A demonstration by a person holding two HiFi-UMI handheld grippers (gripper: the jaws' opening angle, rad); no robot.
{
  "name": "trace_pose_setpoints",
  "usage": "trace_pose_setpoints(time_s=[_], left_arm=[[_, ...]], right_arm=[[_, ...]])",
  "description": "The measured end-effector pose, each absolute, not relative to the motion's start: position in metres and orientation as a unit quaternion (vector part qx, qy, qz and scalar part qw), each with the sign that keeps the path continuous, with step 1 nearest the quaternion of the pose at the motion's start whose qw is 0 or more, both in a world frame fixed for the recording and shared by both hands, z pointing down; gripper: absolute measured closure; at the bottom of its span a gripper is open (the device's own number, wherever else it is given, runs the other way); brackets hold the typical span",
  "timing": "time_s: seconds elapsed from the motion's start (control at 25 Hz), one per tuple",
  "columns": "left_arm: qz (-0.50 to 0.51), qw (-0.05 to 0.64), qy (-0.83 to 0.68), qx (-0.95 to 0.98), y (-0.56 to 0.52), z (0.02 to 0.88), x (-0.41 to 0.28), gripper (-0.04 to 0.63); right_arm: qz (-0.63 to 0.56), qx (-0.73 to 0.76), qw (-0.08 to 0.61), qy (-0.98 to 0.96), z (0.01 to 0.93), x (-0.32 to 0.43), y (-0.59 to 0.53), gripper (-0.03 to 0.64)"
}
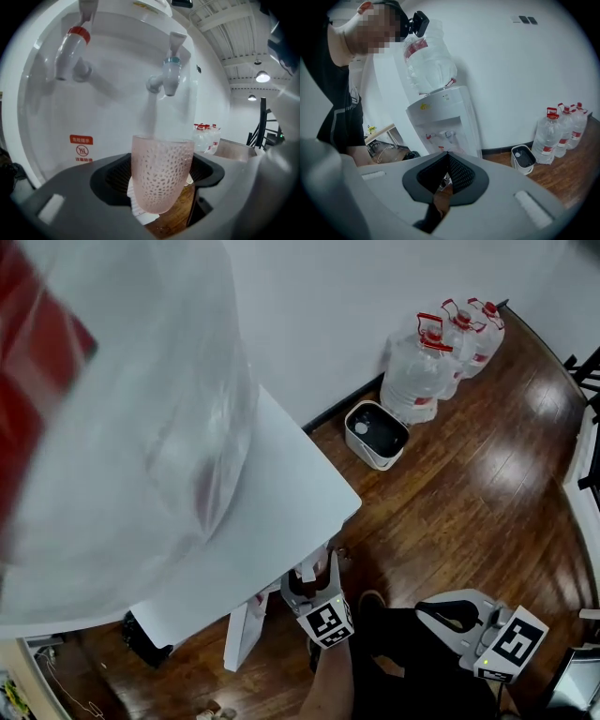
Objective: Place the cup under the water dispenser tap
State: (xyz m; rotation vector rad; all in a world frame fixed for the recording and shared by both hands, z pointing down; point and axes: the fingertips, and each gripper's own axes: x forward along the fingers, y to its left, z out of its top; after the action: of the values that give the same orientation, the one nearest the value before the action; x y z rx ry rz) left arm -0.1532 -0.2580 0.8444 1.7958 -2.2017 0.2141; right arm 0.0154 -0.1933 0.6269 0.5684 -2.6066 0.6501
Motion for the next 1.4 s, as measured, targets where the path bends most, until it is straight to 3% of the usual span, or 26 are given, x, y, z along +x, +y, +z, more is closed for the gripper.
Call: trace_pose_setpoints(time_s=[0.24,0.88,1.08,1.4], left_arm=[[0.103,0.127,-0.778,0.607,-0.253,0.866,-0.160,0.118],[0.077,0.182,-0.796,0.572,-0.261,0.879,-0.159,0.121],[0.126,0.240,-0.784,0.559,-0.253,0.919,-0.161,0.150],[0.122,0.242,-0.754,0.598,-0.249,0.906,-0.152,0.108]], right_arm=[[0.248,0.206,0.177,-0.930,0.635,0.020,-0.194,0.615],[0.270,0.203,0.157,-0.928,0.634,0.028,-0.197,0.615],[0.273,0.211,0.153,-0.926,0.628,0.030,-0.196,0.615],[0.282,0.221,0.164,-0.919,0.627,0.036,-0.194,0.603]])
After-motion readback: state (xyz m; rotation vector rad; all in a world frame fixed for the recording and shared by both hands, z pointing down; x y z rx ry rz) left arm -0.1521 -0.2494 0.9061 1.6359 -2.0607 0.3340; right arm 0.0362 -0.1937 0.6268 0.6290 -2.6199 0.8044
